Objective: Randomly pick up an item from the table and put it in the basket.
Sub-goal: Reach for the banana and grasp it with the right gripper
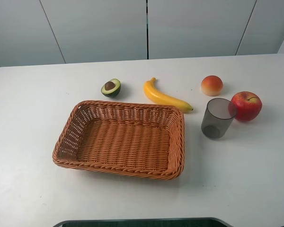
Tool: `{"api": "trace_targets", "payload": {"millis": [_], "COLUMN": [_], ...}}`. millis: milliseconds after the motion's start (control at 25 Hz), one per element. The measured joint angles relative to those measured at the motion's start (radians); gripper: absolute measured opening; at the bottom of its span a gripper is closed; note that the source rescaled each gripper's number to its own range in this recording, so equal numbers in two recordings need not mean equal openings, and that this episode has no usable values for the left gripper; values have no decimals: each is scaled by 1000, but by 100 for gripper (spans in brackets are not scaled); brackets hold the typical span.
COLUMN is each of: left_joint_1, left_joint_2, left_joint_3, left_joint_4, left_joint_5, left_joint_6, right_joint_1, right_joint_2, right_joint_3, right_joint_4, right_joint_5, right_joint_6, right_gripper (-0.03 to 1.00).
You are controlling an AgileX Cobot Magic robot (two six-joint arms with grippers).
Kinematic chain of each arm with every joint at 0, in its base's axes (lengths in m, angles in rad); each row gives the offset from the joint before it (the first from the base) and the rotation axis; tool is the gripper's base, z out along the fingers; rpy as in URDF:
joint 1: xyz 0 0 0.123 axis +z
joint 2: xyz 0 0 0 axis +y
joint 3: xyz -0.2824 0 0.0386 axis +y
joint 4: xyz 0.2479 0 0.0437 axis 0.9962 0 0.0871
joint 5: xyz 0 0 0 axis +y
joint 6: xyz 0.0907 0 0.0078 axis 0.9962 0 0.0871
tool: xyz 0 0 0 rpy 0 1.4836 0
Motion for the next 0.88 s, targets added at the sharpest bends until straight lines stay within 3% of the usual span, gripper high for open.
{"api": "trace_targets", "payload": {"millis": [320,760,880], "left_joint_1": [0,0,0], "left_joint_2": [0,0,0], "left_joint_3": [0,0,0], "left_joint_4": [0,0,0], "left_joint_5": [0,0,0], "left_joint_6": [-6,-6,-6], "right_joint_1": [4,17,97], "right_joint_2": [127,770,911], "right_joint_3": [-59,-365,-444], "right_joint_4": [48,19,0], "right_joint_5": [58,59,57], "right_joint_6": [-4,-4,-4], "right_gripper": [100,100,100]}}
